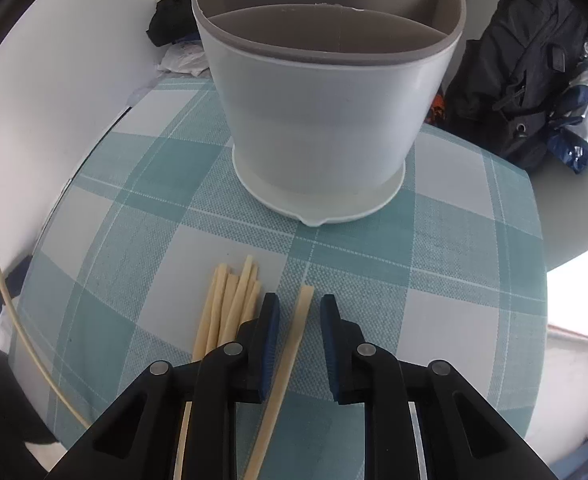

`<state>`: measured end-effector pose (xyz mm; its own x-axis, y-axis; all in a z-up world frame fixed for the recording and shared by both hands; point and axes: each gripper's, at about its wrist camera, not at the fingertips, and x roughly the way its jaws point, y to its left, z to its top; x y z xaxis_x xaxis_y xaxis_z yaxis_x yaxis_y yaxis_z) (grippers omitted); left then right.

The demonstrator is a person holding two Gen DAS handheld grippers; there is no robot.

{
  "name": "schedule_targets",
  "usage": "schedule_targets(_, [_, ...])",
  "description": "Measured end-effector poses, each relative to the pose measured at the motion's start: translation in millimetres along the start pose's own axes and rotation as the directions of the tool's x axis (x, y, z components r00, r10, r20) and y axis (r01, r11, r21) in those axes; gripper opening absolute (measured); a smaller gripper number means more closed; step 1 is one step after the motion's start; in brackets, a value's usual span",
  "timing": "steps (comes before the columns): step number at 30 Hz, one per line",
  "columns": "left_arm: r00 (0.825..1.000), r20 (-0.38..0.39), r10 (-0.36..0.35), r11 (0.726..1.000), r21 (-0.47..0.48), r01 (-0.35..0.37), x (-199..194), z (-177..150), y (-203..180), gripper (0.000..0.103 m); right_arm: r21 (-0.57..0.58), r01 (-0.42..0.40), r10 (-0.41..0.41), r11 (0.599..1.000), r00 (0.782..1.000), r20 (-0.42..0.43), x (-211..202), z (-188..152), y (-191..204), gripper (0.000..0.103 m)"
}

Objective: Organize utensils
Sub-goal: 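Grasp a chopstick with the right gripper while the left gripper lifts its chopstick, then carry both chopsticks up over the utensil holder with both grippers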

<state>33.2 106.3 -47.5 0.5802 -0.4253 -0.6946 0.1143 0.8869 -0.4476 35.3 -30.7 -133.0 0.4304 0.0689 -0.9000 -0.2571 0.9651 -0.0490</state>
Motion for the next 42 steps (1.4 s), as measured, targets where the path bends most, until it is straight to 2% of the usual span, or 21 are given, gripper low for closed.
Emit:
schedule_targets(2, [1.000, -0.003, -0.001, 1.000, -0.002, 0.001, -1, 0, 1, 0.003, -0.011, 0.002, -0.002, 1.000, 1.000, 0.007, 1, 1, 4, 0.018])
schedule_targets(3, [1.000, -0.004, -0.001, 1.000, -0.003, 0.001, -1, 0, 1, 0.003, -0.014, -0.010, 0.010, 1.000, 1.000, 0.014, 1, 1, 6, 0.015])
schedule_targets(4, [1.000, -0.003, 0.001, 1.000, -0.001, -0.001, -1, -1, 0, 0.003, -0.013, -0.034, 0.035, 0.999, 0.999, 0.025, 0, 1, 7, 0.007])
schedule_targets(5, [1.000, -0.002, 0.005, 1.000, 0.003, -0.005, -2, -1, 0, 0.003, -0.010, -0.057, 0.057, 0.998, 0.998, 0.039, -1, 1, 5, 0.006])
schedule_targets(7, [1.000, -0.001, 0.009, 1.000, 0.011, -0.009, -2, -2, -3, 0.003, 0.008, -0.068, 0.067, 0.998, 0.995, 0.074, -4, -3, 0, 0.006])
schedule_targets(9, [1.000, -0.001, 0.012, 1.000, 0.026, -0.012, -3, -4, -6, 0.003, 0.026, -0.126, 0.122, 0.992, 0.985, 0.124, -15, -10, -3, 0.006])
schedule_targets(11, [1.000, -0.009, 0.014, 0.999, 0.036, -0.013, -2, -5, -10, 0.003, 0.017, -0.136, 0.131, 0.991, 0.974, 0.183, -30, -15, -4, 0.006])
schedule_targets(14, [1.000, -0.019, 0.020, 0.994, 0.105, -0.018, -2, -7, -24, 0.003, 0.036, -0.173, 0.155, 0.984, 0.945, 0.287, -61, -22, -11, 0.006])
schedule_targets(16, [0.999, -0.019, 0.026, 0.989, 0.148, -0.022, -4, -9, -35, 0.003, 0.042, -0.216, 0.185, 0.975, 0.909, 0.374, -85, -27, -16, 0.006])
schedule_targets(17, [1.000, -0.021, 0.023, 0.987, 0.159, -0.020, -5, -10, -39, 0.003, 0.036, -0.224, 0.187, 0.974, 0.884, 0.429, -101, -32, -18, 0.006])
schedule_targets(21, [0.999, -0.025, 0.026, 0.982, 0.188, -0.021, -11, -16, -56, 0.003, 0.040, -0.255, 0.193, 0.966, 0.818, 0.542, -137, -45, -26, 0.006])
schedule_targets(24, [0.999, -0.025, 0.044, 0.977, 0.209, -0.037, -13, -19, -69, 0.003, 0.043, -0.251, 0.181, 0.967, 0.795, 0.579, -151, -53, -26, 0.006])
schedule_targets(27, [0.998, -0.031, 0.049, 0.968, 0.246, -0.040, -15, -19, -82, 0.003, 0.039, -0.241, 0.171, 0.970, 0.783, 0.598, -156, -57, -35, 0.006])
schedule_targets(30, [0.998, -0.003, 0.062, 0.954, 0.296, -0.058, -23, -19, -95, 0.003, 0.043, -0.237, 0.161, 0.971, 0.770, 0.618, -159, -58, -41, 0.005])
schedule_targets(34, [0.998, 0.003, 0.059, 0.953, 0.298, -0.057, -30, -20, -104, 0.003, 0.043, -0.234, 0.152, 0.971, 0.750, 0.644, -170, -65, -36, 0.005])
schedule_targets(38, [0.998, -0.016, 0.065, 0.953, 0.296, -0.057, -30, -18, -112, 0.003, 0.028, -0.218, 0.146, 0.976, 0.741, 0.656, -174, -71, -34, 0.005])
schedule_targets(42, [0.997, -0.010, 0.075, 0.943, 0.327, -0.067, -32, -16, -125, 0.003, 0.036, -0.227, 0.146, 0.973, 0.730, 0.667, -177, -75, -37, 0.005])
